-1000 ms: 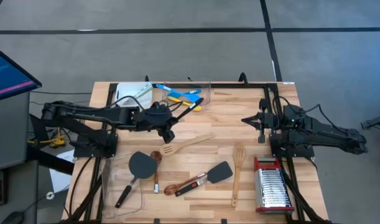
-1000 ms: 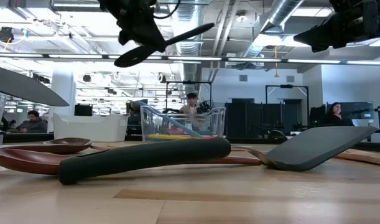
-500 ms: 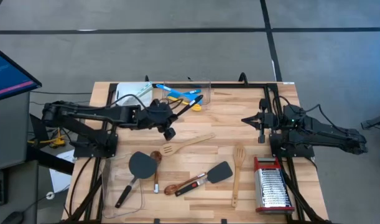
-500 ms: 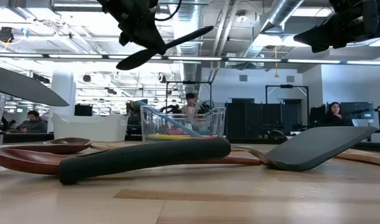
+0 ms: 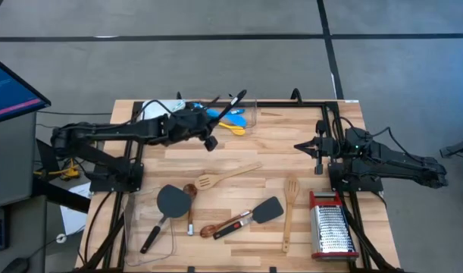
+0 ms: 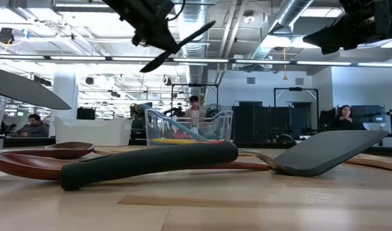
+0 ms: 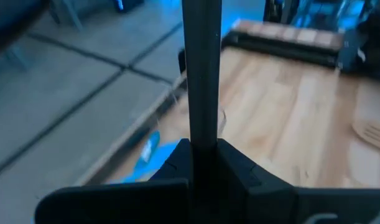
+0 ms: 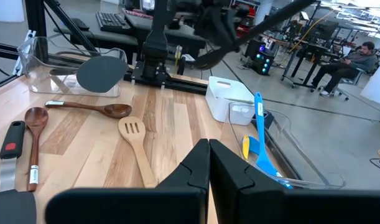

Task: Pick & Place Kitchen Items
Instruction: Put the black serving spoon into the top transparent bin

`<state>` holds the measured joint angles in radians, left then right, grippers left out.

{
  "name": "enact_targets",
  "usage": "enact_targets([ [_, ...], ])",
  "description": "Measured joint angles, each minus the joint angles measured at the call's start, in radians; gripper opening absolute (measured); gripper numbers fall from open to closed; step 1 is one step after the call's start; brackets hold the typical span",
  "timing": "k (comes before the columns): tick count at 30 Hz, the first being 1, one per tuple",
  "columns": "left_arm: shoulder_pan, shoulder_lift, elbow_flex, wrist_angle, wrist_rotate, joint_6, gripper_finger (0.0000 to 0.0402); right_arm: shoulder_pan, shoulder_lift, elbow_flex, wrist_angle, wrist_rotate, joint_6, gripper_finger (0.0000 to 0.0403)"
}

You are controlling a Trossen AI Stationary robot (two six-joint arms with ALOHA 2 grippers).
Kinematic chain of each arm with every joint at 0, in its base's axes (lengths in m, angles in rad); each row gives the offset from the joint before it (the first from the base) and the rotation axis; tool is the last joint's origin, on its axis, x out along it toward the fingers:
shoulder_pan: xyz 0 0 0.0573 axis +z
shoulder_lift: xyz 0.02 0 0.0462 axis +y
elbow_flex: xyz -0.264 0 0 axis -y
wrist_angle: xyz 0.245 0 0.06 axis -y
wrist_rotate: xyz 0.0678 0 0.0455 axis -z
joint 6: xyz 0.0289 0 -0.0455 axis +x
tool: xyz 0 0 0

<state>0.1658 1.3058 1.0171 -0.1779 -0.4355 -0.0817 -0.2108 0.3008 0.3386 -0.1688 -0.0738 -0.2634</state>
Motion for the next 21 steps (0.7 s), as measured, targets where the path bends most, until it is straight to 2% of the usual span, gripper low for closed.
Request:
enact_targets([
  [5, 0.046, 0.059, 0.002, 0.159, 0.005, 0.108, 0.0015, 0.0, 0.0, 0.0, 0.0, 0.0, 0.002, 0.0],
  [12, 0.132, 0.218, 0.001, 0.31, 0.028, 0.176, 0.0015, -0.001, 0.0, 0.0, 0.0, 0.0, 0.002, 0.0],
  [21, 0.241, 0.347, 0.001, 0.386, 0.07, 0.183, 0.0016, -0.001, 0.0, 0.0, 0.0, 0.0, -0.005, 0.0],
])
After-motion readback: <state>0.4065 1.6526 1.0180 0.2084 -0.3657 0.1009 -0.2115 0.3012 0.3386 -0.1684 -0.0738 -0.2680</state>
